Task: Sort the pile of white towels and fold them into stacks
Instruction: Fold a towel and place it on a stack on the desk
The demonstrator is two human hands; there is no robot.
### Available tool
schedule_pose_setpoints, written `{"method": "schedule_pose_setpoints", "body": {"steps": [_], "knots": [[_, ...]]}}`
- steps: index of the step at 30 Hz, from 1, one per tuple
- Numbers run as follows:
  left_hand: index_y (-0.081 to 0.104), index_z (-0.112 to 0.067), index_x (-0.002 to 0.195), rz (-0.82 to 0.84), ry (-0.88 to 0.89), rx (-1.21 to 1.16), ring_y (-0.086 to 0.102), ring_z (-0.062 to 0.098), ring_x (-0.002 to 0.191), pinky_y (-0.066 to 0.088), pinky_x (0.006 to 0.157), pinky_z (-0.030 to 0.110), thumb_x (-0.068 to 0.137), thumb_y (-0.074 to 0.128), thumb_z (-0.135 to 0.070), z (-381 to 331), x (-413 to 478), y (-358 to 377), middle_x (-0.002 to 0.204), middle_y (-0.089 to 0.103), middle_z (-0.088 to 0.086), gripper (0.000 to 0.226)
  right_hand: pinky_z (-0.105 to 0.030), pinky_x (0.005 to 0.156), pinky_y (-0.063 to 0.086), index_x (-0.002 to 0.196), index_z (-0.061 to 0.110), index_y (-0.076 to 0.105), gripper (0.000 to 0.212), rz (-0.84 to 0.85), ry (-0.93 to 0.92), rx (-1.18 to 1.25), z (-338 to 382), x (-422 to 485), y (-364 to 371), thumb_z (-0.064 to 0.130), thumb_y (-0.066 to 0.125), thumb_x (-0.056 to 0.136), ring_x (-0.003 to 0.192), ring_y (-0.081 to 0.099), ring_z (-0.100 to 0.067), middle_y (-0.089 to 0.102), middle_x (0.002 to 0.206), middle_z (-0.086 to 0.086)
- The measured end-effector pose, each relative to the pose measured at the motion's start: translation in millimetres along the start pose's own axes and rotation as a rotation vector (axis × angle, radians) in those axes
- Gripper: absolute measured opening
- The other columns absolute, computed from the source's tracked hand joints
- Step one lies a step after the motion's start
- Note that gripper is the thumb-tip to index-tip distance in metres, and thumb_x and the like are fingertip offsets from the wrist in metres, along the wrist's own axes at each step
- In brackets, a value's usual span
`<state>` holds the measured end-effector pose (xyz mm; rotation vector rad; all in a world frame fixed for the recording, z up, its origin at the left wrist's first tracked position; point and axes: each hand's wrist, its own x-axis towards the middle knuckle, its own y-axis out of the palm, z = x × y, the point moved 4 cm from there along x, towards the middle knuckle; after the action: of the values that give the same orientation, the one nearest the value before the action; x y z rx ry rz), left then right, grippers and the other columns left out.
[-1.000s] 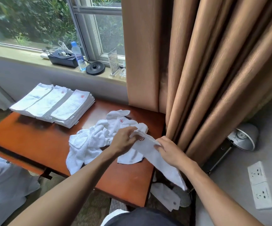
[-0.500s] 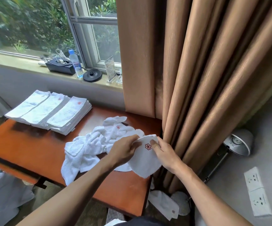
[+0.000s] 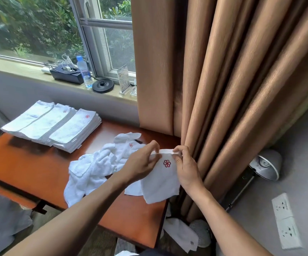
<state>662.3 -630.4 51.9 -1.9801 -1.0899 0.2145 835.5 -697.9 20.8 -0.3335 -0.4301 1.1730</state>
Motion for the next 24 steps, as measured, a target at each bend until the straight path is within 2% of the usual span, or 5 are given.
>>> {"method": "schedule_pose_setpoints", "body": {"steps": [4,13,18,20,24], "knots": [[0.053,-0.026,0.097,-0.025,0.012,0.030,0.054,0.011,0.083,0.045,0.073,0.036,0.099,0.061,-0.037,5,0,-9,0.089,0.061,-0.014,0.014,-0.009,0.068,0.039,0.097,0.037,0.048,0.022,-0.001,-0.024,-0.007,3,3,0,0.019,0.054,0.107,0.081,0.056,0.003,0.062,0.088,0.015],[0.063,-0.014,0.093,-0.074,0.038,0.026,0.061,0.018,0.086,0.051,0.076,0.045,0.096,0.070,-0.026,2,5,-22,0.090,0.065,-0.009,0.015,-0.009,0.071,0.041,0.099,0.024,0.055,0.012,-0.037,-0.096,0.029,11,8,-2,0.013,0.056,0.106,0.088,0.061,0.003,0.066,0.089,0.010],[0.061,-0.020,0.104,-0.070,-0.052,-0.008,0.060,0.016,0.093,0.051,0.082,0.038,0.094,0.072,-0.023,13,7,-29,0.100,0.066,-0.009,0.014,-0.017,0.076,0.047,0.107,0.019,0.060,0.004,-0.045,-0.046,0.113,17,17,-3,0.016,0.058,0.105,0.091,0.065,-0.001,0.070,0.095,0.009],[0.060,-0.017,0.110,-0.077,-0.125,-0.059,0.060,0.018,0.095,0.050,0.082,0.032,0.092,0.073,-0.017,21,6,-30,0.104,0.066,-0.004,0.022,-0.019,0.081,0.050,0.118,0.018,0.060,0.014,-0.035,-0.003,0.164,17,20,-2,0.016,0.059,0.105,0.094,0.065,0.002,0.070,0.096,0.015],[0.068,-0.007,0.097,-0.071,-0.207,-0.056,0.061,0.018,0.089,0.045,0.078,0.025,0.089,0.073,-0.006,30,-3,-29,0.093,0.069,-0.001,0.009,-0.029,0.088,0.052,0.117,0.021,0.068,0.015,-0.009,0.045,0.134,11,20,3,0.019,0.061,0.104,0.096,0.066,-0.004,0.071,0.099,0.016]]}}
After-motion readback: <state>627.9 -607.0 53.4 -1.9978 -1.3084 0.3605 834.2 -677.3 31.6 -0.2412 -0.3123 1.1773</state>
